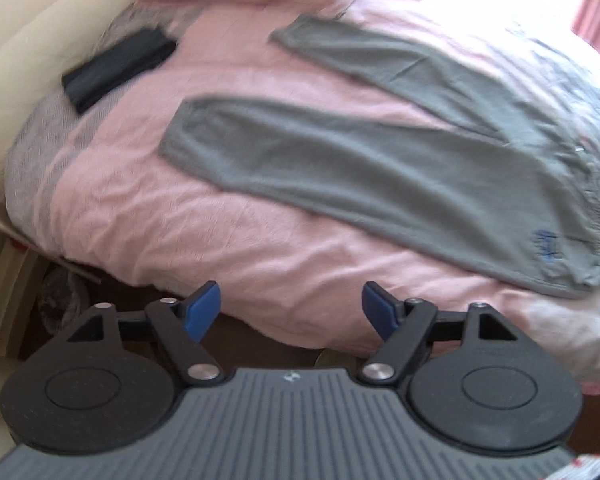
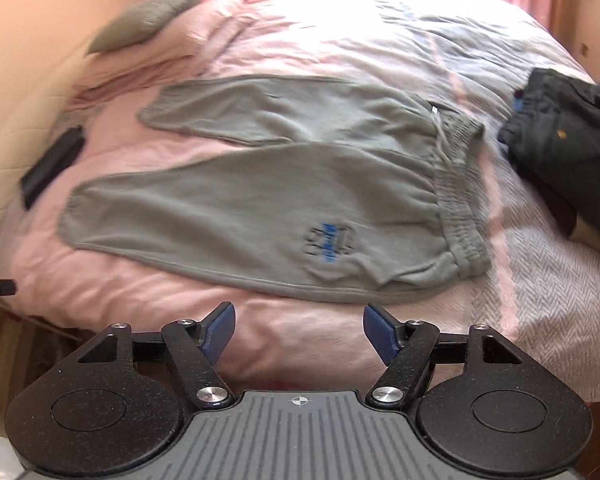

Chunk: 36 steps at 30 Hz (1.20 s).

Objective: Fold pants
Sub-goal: 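Pull back both open grippers from the flattened sweatpants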

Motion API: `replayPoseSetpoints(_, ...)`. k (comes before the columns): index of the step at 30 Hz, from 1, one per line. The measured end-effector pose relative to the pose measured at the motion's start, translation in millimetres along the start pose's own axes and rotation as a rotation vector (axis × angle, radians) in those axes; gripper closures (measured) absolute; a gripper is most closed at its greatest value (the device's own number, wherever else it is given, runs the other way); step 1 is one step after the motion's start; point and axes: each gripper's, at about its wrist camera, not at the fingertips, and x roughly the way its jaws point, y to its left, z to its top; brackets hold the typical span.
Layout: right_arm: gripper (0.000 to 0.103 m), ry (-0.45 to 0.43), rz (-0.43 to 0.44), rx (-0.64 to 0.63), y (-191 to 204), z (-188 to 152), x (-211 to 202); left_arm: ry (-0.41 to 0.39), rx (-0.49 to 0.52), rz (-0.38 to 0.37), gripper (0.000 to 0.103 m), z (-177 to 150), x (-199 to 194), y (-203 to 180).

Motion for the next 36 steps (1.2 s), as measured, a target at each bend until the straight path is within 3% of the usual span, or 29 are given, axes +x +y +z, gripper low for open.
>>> replayPoseSetpoints(6,0.030,-0.041,-0.012,-0.060,28,6,-50,-0.064,0.059,-0.021,0.021,-1,-56,-24)
replayPoseSetpoints(10,0.023,-0.067,-0.036,-0.047,35,-2,-72,-0.061,0.113,-0.058,0.021,1,-69,-35)
replayPoseSetpoints(17,0.020,-0.066,-0.072,0.016,41,-10,-89,-0.079,0.199,-0.084,0.021,7,-81,-46)
replayPoseSetpoints(24,0.019,-0.059,-0.092,0.014,62,-9,-85,-0.114,0.268,-0.065,0.019,17,-88,-41)
replayPoseSetpoints(36,0.019,-0.044,-0.096,-0.022,93,-5,-69,-0.097,0.284,-0.061,0.019,24,-87,-19)
